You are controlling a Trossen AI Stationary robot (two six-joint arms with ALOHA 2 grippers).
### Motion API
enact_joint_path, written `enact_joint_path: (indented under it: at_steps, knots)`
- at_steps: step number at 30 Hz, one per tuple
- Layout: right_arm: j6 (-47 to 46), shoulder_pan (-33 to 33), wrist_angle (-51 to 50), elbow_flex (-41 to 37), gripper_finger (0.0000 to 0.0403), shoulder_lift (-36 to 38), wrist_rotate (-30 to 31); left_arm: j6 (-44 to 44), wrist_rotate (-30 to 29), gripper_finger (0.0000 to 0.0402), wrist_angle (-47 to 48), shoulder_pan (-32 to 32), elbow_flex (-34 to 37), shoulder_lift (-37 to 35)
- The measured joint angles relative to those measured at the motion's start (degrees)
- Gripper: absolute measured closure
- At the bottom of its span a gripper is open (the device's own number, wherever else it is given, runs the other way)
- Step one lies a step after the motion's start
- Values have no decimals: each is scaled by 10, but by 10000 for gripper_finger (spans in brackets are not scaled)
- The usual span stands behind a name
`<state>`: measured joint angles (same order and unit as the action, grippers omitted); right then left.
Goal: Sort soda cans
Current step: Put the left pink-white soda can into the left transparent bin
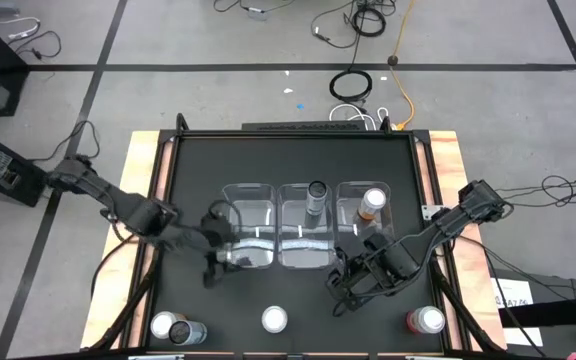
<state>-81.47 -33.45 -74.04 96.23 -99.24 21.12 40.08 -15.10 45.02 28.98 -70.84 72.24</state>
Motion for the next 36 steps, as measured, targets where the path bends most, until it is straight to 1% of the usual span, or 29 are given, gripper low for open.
enact_joint_path:
  at_steps: [6,11,13,19,27,29,33,36]
  knots:
    - [33,-12,0,0,55,0,-2,0,-5,40,29,24,-105,112]
    - [60,-16,0,0,55,0,-2,6,-1,40,50,43,-171,189]
    - [68,-15,-1,0,55,0,0,23,9,40,54,50,-194,217]
    - [86,-16,0,0,55,0,0,57,64,40,53,57,-236,286]
    - [91,-18,0,0,55,0,1,77,63,40,50,69,-254,332]
    - [92,-21,0,0,55,0,2,77,58,40,49,71,-257,335]
    - [93,-30,0,0,55,0,2,120,51,40,49,71,-257,335]
    - [93,-36,0,0,55,0,3,124,34,40,49,72,-257,335]
